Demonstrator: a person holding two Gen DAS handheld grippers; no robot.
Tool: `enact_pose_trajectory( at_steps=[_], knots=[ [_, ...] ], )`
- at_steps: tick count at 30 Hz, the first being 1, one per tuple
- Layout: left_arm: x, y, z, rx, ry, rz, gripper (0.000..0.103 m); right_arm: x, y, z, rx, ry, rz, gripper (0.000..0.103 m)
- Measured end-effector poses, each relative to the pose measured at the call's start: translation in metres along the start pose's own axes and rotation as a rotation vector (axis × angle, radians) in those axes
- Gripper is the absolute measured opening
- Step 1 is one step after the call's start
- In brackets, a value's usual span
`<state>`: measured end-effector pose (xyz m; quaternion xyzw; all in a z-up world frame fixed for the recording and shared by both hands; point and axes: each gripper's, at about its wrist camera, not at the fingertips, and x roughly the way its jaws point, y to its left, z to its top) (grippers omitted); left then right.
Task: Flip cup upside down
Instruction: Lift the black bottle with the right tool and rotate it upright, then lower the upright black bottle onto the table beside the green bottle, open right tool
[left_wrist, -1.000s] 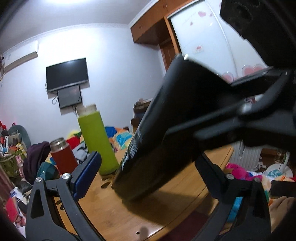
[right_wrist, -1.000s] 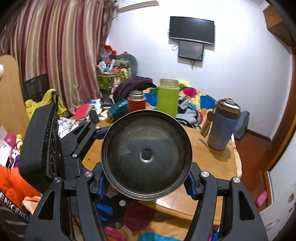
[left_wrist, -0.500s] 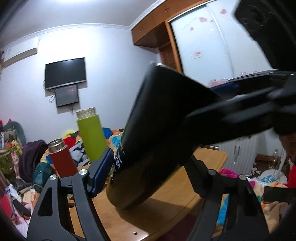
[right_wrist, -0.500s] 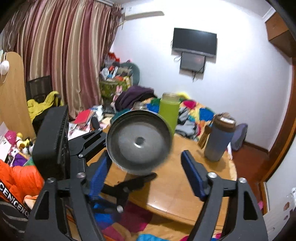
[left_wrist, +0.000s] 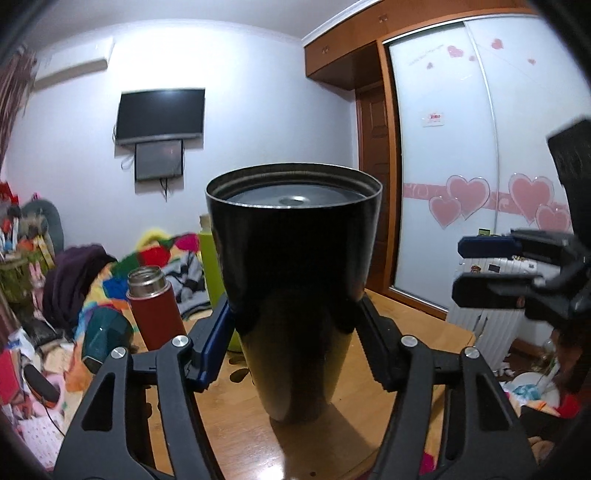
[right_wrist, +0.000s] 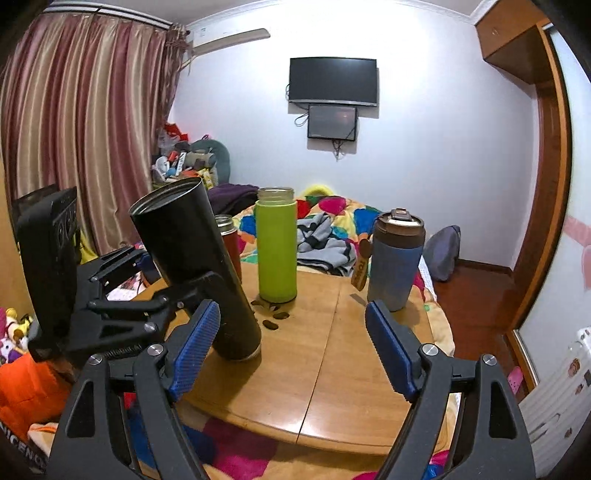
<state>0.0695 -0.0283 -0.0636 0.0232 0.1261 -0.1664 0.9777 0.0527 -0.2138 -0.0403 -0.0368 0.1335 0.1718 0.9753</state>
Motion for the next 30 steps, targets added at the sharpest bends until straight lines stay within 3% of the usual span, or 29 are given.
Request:
enact_pose_trajectory(
  at_steps=[13,30],
  knots=[
    [0.039,0.013,0.025,-0.034,0.172,-0.034,0.064,0.014,-0.013,-0.008,0.085,0.011,-0.013,0.079],
    [0.024,0.020,0.029,-0.087,0.192,-0.014,0.066,0.010,-0.008,-0.003,0.089,-0.005,-0.014,0.079]
  ],
)
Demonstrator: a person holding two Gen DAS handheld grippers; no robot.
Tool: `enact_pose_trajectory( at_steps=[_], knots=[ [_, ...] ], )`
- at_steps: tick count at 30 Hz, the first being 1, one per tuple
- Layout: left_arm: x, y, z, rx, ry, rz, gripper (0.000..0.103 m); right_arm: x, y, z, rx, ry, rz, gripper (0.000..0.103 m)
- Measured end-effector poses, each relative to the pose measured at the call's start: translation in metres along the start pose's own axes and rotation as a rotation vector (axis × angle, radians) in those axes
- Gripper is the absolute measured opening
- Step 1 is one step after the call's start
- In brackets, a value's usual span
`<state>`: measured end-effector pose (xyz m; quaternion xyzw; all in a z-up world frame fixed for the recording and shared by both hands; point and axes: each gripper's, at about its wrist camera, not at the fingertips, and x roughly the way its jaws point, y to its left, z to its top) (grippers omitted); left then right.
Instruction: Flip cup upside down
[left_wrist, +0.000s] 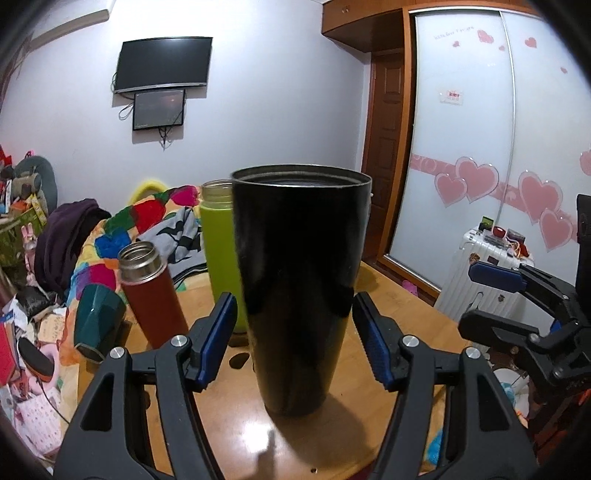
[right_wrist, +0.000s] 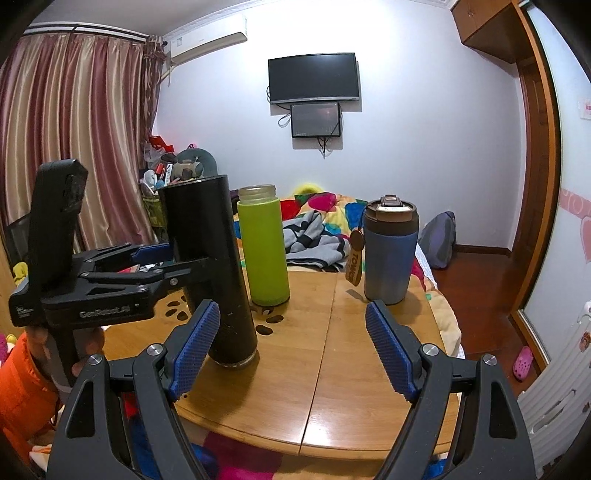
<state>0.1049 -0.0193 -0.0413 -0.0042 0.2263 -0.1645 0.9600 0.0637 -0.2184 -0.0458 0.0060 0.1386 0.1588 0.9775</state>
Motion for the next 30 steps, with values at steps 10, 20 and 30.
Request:
enact_pose_trajectory(
  at_steps=[10,20,30],
  knots=[
    [-0.052,0.012,0.002,-0.032,-0.106,0.100,0.094,-0.010,0.015,0.013,-0.003,-0.067,-0.004,0.086],
    [-0.080,0.004,-0.003,0.004,-0.167,0.223,0.103,-0.025,0.033,0.022,-0.030,-0.152,-0.039,0.103],
    [-0.094,-0.006,-0.006,-0.009,-0.200,0.219,0.103,-0.033,0.038,0.023,0.003,-0.180,-0.044,0.103]
  ],
)
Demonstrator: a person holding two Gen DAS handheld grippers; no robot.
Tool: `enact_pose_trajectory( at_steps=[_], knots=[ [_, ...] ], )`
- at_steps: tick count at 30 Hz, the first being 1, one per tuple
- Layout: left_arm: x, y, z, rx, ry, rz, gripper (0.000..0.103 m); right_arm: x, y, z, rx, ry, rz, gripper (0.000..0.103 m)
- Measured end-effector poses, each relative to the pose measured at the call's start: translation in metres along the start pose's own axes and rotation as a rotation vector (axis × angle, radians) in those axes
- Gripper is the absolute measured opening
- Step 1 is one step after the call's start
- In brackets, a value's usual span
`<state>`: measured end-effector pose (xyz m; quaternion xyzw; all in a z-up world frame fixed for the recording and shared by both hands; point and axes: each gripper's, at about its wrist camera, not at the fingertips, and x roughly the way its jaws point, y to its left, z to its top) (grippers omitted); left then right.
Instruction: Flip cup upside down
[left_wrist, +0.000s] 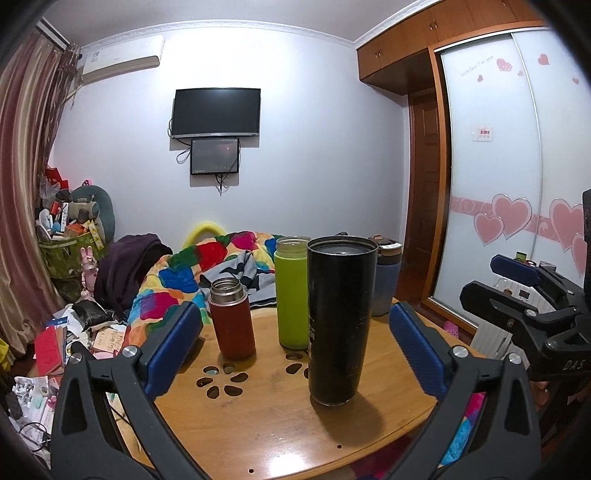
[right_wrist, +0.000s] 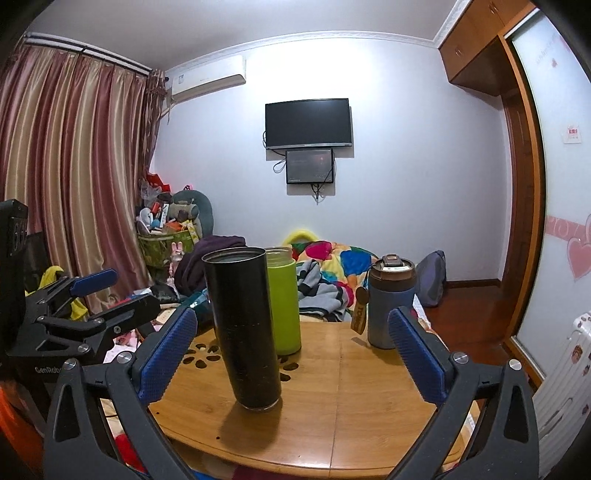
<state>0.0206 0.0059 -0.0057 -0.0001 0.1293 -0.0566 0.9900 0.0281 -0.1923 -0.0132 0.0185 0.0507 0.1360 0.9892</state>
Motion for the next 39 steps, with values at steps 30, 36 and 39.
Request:
enact_pose_trajectory(
  at_steps=[30,36,39],
  knots=[
    [-0.0039,0.0002,-0.0029,-0.013,-0.008,0.007,0.103,-0.0013,0.0028,0.0018,0.004,-0.005,0.013,0.103],
    [-0.0039,0.0003,-0.0030,-0.014,-0.008,0.006,0.103,-0.0019,0.0046,0.0028,0.005,-0.004,0.011,0.103],
    [-0.0038,0.0004,-0.0030,-0.014,-0.006,0.006,0.103,-0.0018,0.0053,0.0029,0.004,-0.004,0.012,0.103]
  ],
)
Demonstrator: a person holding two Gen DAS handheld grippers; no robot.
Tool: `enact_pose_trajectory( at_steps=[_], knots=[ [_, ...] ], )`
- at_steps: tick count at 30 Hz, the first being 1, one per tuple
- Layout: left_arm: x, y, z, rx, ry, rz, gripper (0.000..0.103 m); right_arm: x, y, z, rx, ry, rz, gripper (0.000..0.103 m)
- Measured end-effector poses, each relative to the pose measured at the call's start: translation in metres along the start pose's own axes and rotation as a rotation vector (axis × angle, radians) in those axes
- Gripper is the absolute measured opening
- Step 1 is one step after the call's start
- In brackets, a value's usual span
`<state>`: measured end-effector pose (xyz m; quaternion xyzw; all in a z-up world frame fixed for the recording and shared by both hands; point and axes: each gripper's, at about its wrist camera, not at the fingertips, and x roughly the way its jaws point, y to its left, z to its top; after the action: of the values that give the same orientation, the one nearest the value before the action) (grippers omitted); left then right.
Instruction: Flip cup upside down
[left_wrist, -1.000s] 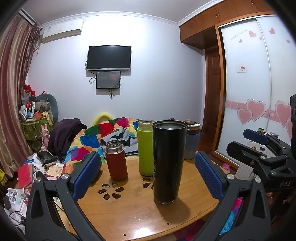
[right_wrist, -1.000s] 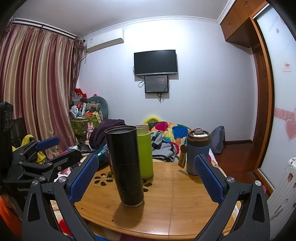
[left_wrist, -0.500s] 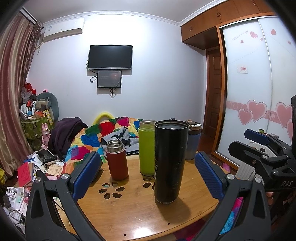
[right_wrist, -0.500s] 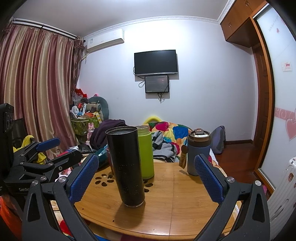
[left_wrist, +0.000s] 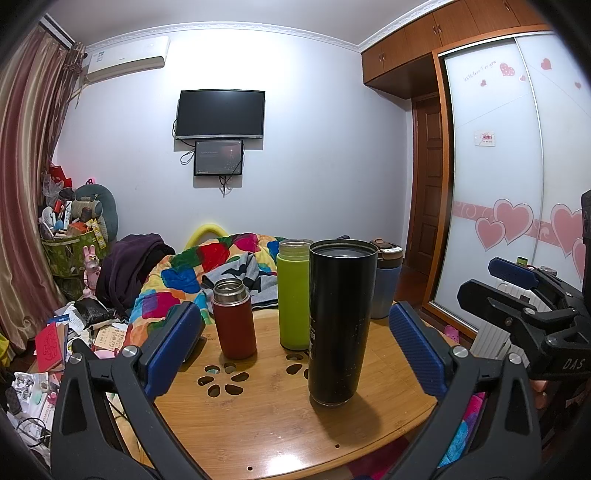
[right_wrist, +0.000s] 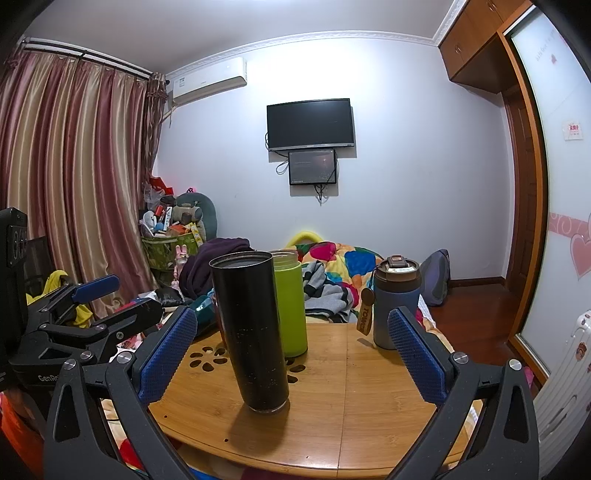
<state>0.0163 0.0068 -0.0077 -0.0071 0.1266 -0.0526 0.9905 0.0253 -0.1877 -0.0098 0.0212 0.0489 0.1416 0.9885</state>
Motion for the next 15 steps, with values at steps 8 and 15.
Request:
enact_pose_trajectory(
  at_steps=[8,15],
  knots=[
    [0.0005,0.0003,-0.0003,-0.001,0.000,0.000,0.103,0.0007,0.0000,0.0001,-0.001,0.000,0.000,0.103],
    [0.0009,0.0000,-0.0005,-0.001,0.001,-0.001,0.103,0.0006,-0.0006,0.0002,0.000,0.001,0.000,0.103]
  ],
)
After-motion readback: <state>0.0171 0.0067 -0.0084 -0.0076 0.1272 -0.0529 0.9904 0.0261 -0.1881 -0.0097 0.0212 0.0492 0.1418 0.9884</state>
